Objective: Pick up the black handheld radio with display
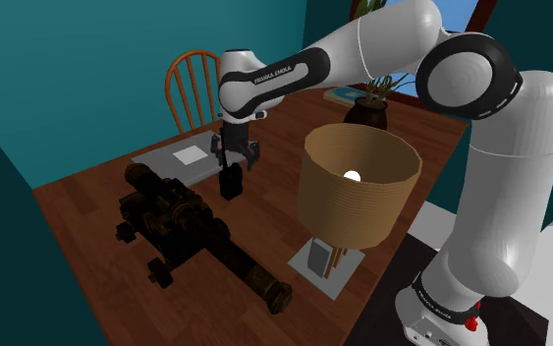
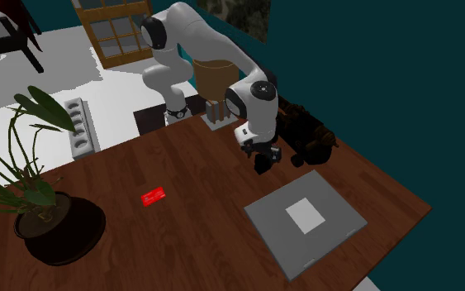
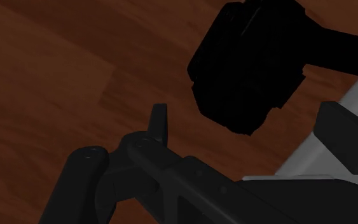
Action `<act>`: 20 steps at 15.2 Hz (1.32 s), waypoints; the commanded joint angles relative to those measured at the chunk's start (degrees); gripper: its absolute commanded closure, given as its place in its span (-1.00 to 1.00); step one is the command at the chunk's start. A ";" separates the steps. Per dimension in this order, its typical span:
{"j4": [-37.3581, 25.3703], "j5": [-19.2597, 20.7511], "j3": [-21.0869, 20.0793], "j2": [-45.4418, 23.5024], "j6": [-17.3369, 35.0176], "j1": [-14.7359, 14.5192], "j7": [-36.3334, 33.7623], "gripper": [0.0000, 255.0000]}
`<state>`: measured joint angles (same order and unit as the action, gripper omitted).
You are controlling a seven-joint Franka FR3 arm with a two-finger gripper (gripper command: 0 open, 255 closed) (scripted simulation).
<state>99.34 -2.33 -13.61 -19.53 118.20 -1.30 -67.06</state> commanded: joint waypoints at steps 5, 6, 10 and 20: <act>0.25 0.03 0.04 -0.26 0.52 0.03 0.08 1.00; 0.30 0.02 0.03 -0.21 0.52 0.02 0.07 1.00; 0.31 0.01 0.03 -0.14 0.48 0.03 0.08 1.00; -3.88 -0.31 -0.14 1.90 -5.70 0.13 -0.24 1.00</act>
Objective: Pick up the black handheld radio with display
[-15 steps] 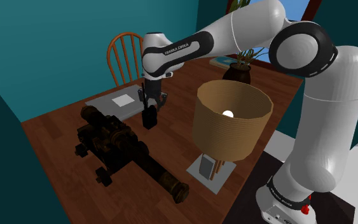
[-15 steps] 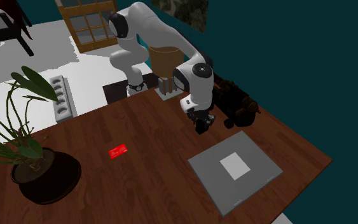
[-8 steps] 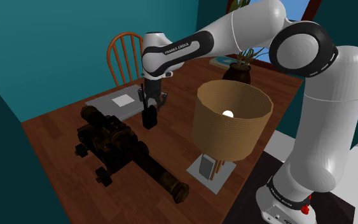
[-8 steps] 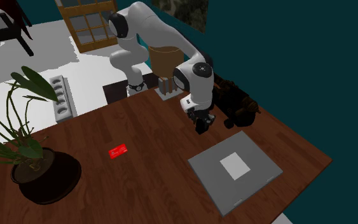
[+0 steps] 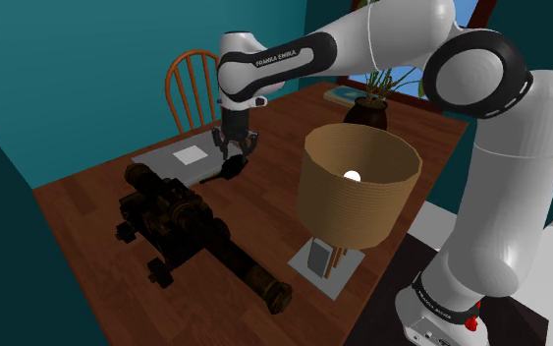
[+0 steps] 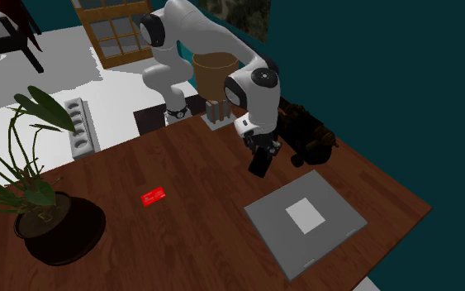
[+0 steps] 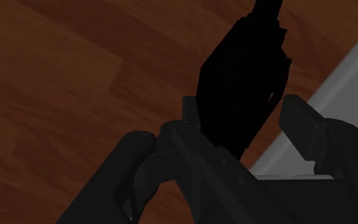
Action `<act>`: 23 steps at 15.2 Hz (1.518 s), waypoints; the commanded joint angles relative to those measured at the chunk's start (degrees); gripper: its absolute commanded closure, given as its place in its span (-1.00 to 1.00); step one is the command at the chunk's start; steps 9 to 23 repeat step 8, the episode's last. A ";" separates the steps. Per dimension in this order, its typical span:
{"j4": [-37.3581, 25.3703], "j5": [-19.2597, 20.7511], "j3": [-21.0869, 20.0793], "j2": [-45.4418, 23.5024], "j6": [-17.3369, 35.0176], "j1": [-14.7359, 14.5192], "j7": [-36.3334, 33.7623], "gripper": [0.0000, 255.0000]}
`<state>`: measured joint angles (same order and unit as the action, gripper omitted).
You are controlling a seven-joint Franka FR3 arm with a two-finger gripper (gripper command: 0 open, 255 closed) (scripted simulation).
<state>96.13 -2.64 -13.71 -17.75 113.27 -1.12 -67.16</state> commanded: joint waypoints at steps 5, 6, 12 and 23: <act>-3.47 -0.11 -0.11 0.90 -4.31 -0.03 -0.35 1.00; -4.07 -0.12 -0.12 1.01 -5.03 -0.03 -0.40 1.00; -4.16 -0.12 -0.12 1.03 -5.14 -0.03 -0.41 1.00; -4.16 -0.12 -0.12 1.03 -5.14 -0.03 -0.41 1.00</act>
